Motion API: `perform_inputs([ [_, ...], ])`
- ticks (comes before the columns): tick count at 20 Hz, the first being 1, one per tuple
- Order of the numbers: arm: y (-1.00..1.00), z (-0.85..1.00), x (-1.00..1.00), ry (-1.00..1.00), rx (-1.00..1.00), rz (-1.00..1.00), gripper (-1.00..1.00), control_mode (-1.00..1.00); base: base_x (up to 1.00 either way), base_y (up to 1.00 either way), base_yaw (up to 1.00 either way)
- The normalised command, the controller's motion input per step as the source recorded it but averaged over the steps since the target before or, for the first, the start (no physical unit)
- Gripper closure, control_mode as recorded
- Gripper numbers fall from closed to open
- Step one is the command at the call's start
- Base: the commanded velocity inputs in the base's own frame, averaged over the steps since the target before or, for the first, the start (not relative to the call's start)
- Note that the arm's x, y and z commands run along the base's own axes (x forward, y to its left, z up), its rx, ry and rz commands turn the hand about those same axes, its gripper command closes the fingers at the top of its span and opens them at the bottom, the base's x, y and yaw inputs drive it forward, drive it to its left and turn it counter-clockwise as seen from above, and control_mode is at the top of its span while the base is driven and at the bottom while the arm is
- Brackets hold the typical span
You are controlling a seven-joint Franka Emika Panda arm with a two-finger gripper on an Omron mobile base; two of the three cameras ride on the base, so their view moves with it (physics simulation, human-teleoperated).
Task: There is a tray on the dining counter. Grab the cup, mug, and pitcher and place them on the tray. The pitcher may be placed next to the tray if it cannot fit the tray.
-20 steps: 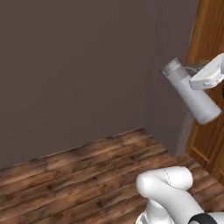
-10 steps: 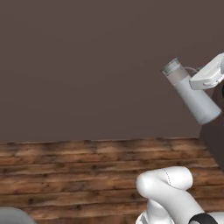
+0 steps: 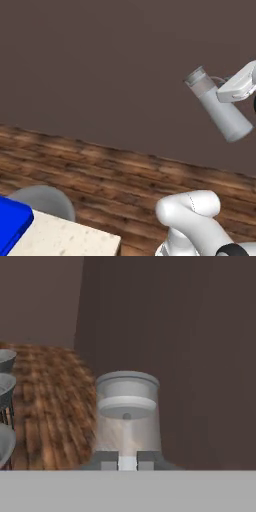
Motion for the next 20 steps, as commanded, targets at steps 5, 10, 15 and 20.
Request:
perform_inputs([
  [5, 0.0, 0.0, 0.0, 0.0, 0.0, 0.0, 1.0, 1.0, 0.0, 0.06, 0.6],
  [10, 0.0, 0.0, 0.0, 0.0, 0.0, 0.0, 1.0, 1.0, 0.0, 0.04, 0.6],
  [15, 0.0, 0.0, 0.0, 0.0, 0.0, 0.0, 1.0, 1.0, 0.0, 0.0, 0.59],
  [20, 0.0, 0.0, 0.0, 0.0, 0.0, 0.0, 1.0, 1.0, 0.05, -0.12, 0.61],
])
